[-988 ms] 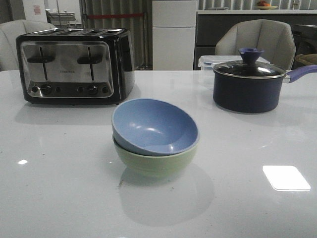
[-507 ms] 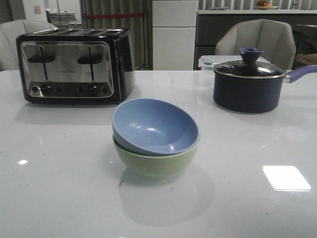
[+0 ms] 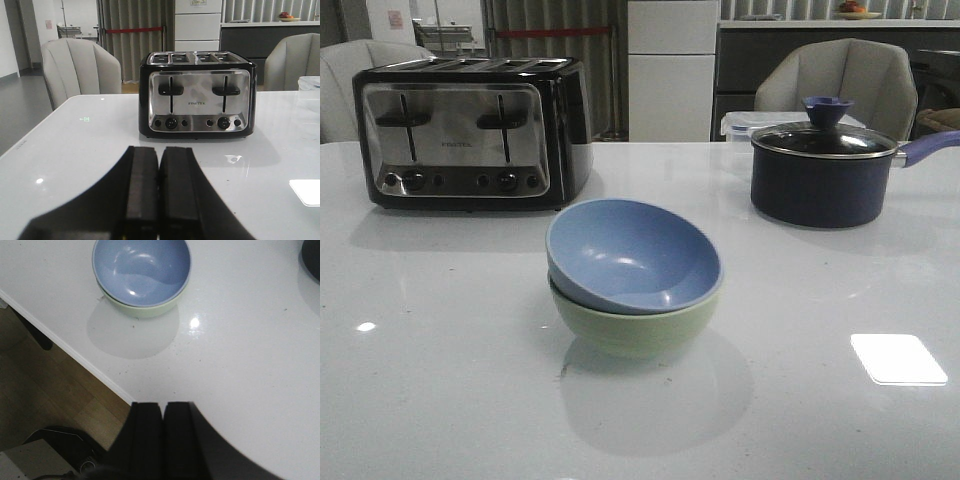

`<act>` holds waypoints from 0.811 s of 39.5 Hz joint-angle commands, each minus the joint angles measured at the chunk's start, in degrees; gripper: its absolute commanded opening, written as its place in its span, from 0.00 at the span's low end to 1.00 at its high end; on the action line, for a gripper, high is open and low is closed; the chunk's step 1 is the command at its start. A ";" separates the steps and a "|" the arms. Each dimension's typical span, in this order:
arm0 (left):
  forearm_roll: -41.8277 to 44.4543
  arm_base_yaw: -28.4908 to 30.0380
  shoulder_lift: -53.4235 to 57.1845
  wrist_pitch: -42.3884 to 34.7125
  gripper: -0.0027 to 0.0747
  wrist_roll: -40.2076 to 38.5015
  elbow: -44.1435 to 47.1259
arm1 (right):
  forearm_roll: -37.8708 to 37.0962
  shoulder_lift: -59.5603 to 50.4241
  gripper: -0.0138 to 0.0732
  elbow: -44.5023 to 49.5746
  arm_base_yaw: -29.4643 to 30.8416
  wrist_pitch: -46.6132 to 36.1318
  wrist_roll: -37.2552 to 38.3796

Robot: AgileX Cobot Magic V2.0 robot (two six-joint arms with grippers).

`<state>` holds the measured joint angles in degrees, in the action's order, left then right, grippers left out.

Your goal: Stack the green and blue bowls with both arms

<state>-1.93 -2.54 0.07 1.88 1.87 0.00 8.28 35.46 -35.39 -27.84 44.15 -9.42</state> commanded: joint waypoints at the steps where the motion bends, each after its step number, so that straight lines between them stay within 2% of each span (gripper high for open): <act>1: -0.57 -0.34 1.24 -5.23 0.16 -0.32 0.59 | 0.68 -0.09 0.18 -1.53 0.14 -4.02 -0.33; 6: -0.57 -0.34 1.14 -5.23 0.16 -0.32 0.59 | 1.54 -2.82 0.18 -0.34 2.25 -4.28 -0.33; 13: -0.57 -0.34 1.14 -5.23 0.16 -0.32 0.59 | 1.71 -13.46 0.18 7.21 12.60 -7.84 -0.33; 24: -0.57 -0.34 1.14 -5.23 0.16 -0.32 0.59 | 1.71 -31.50 0.18 26.06 25.32 -27.84 -0.33; 32: -0.57 -0.34 1.14 -5.23 0.16 -0.32 0.59 | 1.71 -37.20 0.18 36.68 28.37 -44.65 -0.33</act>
<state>-1.93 -2.54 0.07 1.75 1.87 0.00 9.68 -0.36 0.21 -0.16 12.05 -9.42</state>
